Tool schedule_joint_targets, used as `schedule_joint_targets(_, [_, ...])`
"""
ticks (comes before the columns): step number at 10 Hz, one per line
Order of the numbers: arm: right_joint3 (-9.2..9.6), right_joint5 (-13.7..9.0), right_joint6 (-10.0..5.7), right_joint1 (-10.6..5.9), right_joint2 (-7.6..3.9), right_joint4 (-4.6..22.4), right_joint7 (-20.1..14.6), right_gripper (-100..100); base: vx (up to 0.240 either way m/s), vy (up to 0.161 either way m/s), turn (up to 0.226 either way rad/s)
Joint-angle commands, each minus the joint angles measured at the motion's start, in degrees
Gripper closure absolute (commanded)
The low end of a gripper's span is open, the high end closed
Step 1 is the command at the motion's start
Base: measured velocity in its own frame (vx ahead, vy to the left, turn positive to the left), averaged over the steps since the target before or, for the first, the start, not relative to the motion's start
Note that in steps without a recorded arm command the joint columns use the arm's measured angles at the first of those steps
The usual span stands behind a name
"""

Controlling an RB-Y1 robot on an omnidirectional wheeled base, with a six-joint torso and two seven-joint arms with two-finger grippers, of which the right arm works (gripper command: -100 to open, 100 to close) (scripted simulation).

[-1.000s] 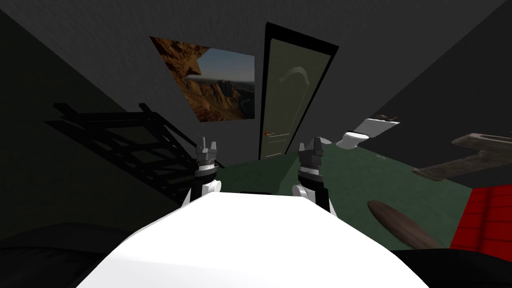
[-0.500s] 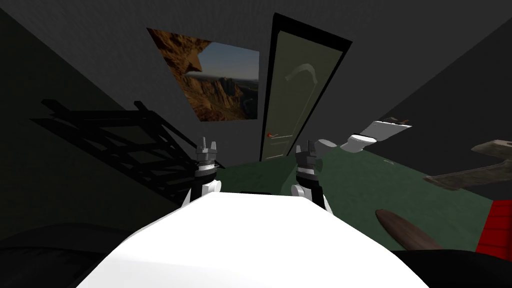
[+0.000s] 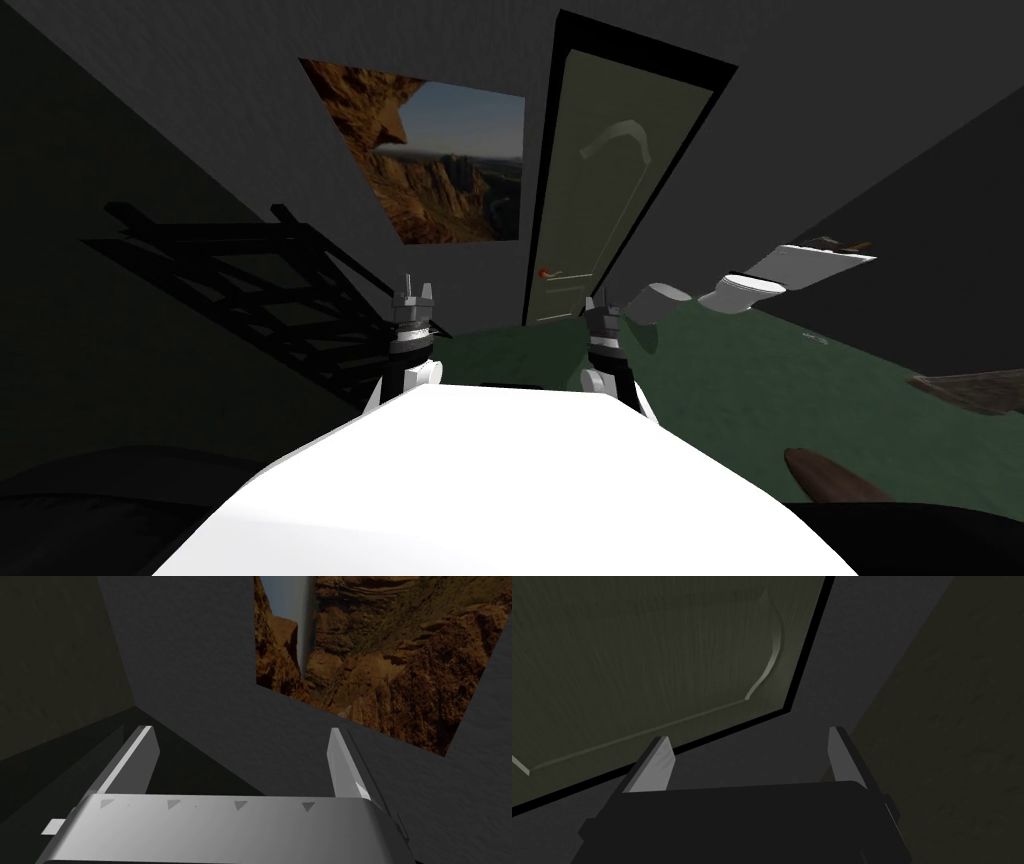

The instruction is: Pull the door open

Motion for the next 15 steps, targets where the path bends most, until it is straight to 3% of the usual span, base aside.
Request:
schedule_joint_targets(1, [0.27, 0.1, -0.73, -0.88, -0.56, 2.9, -0.3, -100, 0.095, -0.044, 0.096])
schedule_joint_targets(8, [-0.18, -0.6, -3.41, -4.68, -4.17, 15.0, -2.7, -100, 0.083, -0.024, 0.098])
schedule_joint_targets(10, [-0.26, -0.7, -3.89, -5.36, -4.81, 18.1, -3.1, -100, 0.055, -0.028, 0.054])
schedule_joint_targets(11, [-0.26, -0.7, -3.89, -5.36, -4.81, 18.2, -3.1, -100, 0.044, -0.019, 0.040])
schedule_joint_targets(15, [-0.50, -1.0, -5.35, -7.43, -6.75, 24.7, -4.4, -100, 0.059, -0.024, 0.082])
